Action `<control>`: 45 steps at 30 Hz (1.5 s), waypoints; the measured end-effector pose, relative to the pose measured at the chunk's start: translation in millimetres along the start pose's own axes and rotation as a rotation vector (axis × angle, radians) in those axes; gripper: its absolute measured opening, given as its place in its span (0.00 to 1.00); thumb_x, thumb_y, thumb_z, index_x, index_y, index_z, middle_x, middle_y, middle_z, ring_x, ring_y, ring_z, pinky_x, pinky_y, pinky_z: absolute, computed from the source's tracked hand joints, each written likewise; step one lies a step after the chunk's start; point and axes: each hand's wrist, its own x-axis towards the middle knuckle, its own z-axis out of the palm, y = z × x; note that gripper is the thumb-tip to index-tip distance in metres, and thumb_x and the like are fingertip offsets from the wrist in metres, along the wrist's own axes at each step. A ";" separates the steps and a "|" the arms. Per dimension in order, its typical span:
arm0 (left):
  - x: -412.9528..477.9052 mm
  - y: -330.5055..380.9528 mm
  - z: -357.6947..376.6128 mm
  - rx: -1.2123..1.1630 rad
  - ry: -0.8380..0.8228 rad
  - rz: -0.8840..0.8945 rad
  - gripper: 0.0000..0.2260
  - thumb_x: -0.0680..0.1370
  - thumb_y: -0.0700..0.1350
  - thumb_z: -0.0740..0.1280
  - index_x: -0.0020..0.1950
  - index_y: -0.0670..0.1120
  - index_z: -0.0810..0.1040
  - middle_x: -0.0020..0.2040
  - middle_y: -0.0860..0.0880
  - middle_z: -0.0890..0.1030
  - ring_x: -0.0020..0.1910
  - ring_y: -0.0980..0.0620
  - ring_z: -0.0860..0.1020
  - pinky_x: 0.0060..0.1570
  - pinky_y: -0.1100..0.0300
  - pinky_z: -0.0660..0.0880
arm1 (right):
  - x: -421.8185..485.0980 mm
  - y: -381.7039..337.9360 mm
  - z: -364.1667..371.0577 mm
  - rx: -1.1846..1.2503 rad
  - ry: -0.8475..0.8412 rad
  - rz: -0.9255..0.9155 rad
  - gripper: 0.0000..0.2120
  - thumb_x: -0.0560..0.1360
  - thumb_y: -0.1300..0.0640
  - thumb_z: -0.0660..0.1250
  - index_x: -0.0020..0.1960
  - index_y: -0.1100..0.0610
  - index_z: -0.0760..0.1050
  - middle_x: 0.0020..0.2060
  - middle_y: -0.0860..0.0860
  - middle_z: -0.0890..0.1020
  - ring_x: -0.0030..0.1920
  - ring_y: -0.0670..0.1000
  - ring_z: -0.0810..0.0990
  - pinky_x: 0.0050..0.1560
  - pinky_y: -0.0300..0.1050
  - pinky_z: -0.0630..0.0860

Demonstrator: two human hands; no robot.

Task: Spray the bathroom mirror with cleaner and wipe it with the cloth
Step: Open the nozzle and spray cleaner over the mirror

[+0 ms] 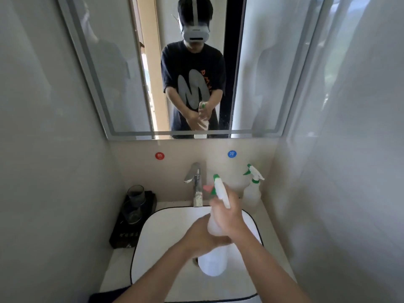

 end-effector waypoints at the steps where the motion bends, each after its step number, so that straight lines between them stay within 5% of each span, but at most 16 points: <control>1: 5.0 9.4 -3.3 -0.034 0.047 0.013 0.21 0.66 0.55 0.79 0.57 0.58 0.81 0.51 0.59 0.86 0.51 0.60 0.84 0.56 0.57 0.81 | 10.1 -10.6 -4.4 0.017 -0.002 -0.036 0.16 0.69 0.63 0.63 0.52 0.52 0.83 0.45 0.44 0.84 0.41 0.37 0.80 0.43 0.30 0.72; 5: 15.5 43.3 -12.5 -0.125 0.160 0.073 0.21 0.68 0.54 0.80 0.60 0.57 0.80 0.54 0.59 0.86 0.52 0.62 0.83 0.55 0.61 0.80 | 38.6 -46.4 -18.2 0.045 -0.025 -0.133 0.05 0.79 0.61 0.66 0.49 0.56 0.82 0.45 0.53 0.85 0.47 0.47 0.82 0.44 0.29 0.74; 11: 24.3 68.2 -11.9 -0.166 0.124 0.095 0.21 0.70 0.49 0.81 0.61 0.51 0.80 0.54 0.54 0.87 0.54 0.58 0.84 0.58 0.58 0.81 | 56.4 -60.8 -29.0 -0.040 0.077 -0.174 0.19 0.82 0.48 0.63 0.41 0.62 0.77 0.37 0.57 0.83 0.34 0.45 0.78 0.35 0.32 0.71; 16: 30.4 80.0 -7.8 -0.160 0.087 0.093 0.15 0.73 0.42 0.79 0.58 0.48 0.81 0.50 0.54 0.87 0.48 0.61 0.84 0.48 0.66 0.79 | 63.1 -59.5 -36.4 -0.036 0.178 -0.157 0.22 0.80 0.43 0.62 0.38 0.60 0.74 0.34 0.60 0.81 0.38 0.61 0.80 0.42 0.55 0.78; 23: 49.3 99.4 6.5 -0.121 -0.012 0.123 0.13 0.75 0.36 0.76 0.55 0.48 0.81 0.45 0.57 0.84 0.41 0.68 0.82 0.42 0.73 0.76 | 68.7 -56.1 -62.9 -0.077 0.305 -0.128 0.22 0.74 0.38 0.60 0.40 0.56 0.78 0.32 0.54 0.82 0.39 0.58 0.81 0.46 0.55 0.79; 25: 53.4 105.4 13.6 -0.092 -0.027 0.133 0.14 0.74 0.41 0.78 0.57 0.48 0.81 0.50 0.55 0.85 0.45 0.64 0.83 0.46 0.70 0.79 | 67.5 -52.8 -72.7 -0.062 0.322 -0.159 0.17 0.77 0.42 0.62 0.42 0.53 0.79 0.34 0.50 0.83 0.41 0.54 0.82 0.47 0.53 0.78; 28: 61.4 114.8 25.6 -0.068 -0.021 0.146 0.20 0.69 0.52 0.79 0.59 0.53 0.82 0.54 0.53 0.87 0.55 0.54 0.85 0.59 0.51 0.81 | 66.8 -51.5 -92.5 -0.040 0.307 -0.183 0.16 0.81 0.50 0.65 0.34 0.41 0.75 0.29 0.40 0.78 0.35 0.49 0.77 0.43 0.49 0.74; 30: 64.6 124.9 32.0 -0.038 -0.048 0.158 0.22 0.66 0.55 0.79 0.58 0.54 0.82 0.53 0.53 0.87 0.55 0.52 0.85 0.60 0.47 0.81 | 66.3 -51.8 -108.4 -0.031 0.281 -0.175 0.11 0.78 0.46 0.67 0.36 0.40 0.76 0.31 0.41 0.80 0.37 0.52 0.80 0.44 0.52 0.78; 32: 68.3 133.7 37.6 -0.013 -0.066 0.175 0.20 0.69 0.52 0.79 0.59 0.52 0.82 0.53 0.53 0.87 0.53 0.55 0.85 0.59 0.52 0.81 | 62.4 -51.5 -122.8 -0.001 0.221 -0.165 0.04 0.74 0.46 0.70 0.44 0.46 0.79 0.38 0.45 0.84 0.44 0.53 0.84 0.49 0.50 0.80; 35: 73.1 142.7 46.6 0.003 -0.107 0.205 0.16 0.72 0.46 0.79 0.58 0.51 0.81 0.51 0.54 0.86 0.49 0.63 0.84 0.54 0.63 0.81 | 56.3 -44.0 -136.6 0.010 0.226 -0.182 0.11 0.69 0.47 0.72 0.51 0.48 0.79 0.45 0.45 0.86 0.49 0.47 0.85 0.52 0.47 0.81; 38: 70.9 147.8 59.0 0.051 -0.156 0.214 0.16 0.73 0.46 0.78 0.56 0.56 0.77 0.50 0.58 0.83 0.47 0.67 0.82 0.50 0.71 0.78 | 50.3 -41.7 -144.0 -0.007 0.371 -0.171 0.06 0.76 0.49 0.72 0.43 0.50 0.78 0.35 0.44 0.84 0.39 0.43 0.84 0.45 0.46 0.79; 41: 67.2 150.5 71.0 0.069 -0.183 0.197 0.16 0.74 0.48 0.77 0.58 0.55 0.77 0.53 0.55 0.84 0.52 0.57 0.82 0.52 0.66 0.79 | 46.0 -37.3 -152.3 -0.037 0.483 -0.112 0.16 0.81 0.46 0.65 0.36 0.48 0.76 0.30 0.39 0.82 0.32 0.40 0.80 0.40 0.42 0.74; 45: 66.4 149.0 82.5 0.046 -0.219 0.210 0.14 0.75 0.43 0.76 0.59 0.51 0.80 0.48 0.58 0.83 0.44 0.65 0.81 0.41 0.76 0.74 | 39.8 -34.8 -159.9 -0.067 0.528 -0.064 0.24 0.79 0.38 0.61 0.32 0.52 0.74 0.24 0.47 0.79 0.26 0.45 0.77 0.37 0.48 0.76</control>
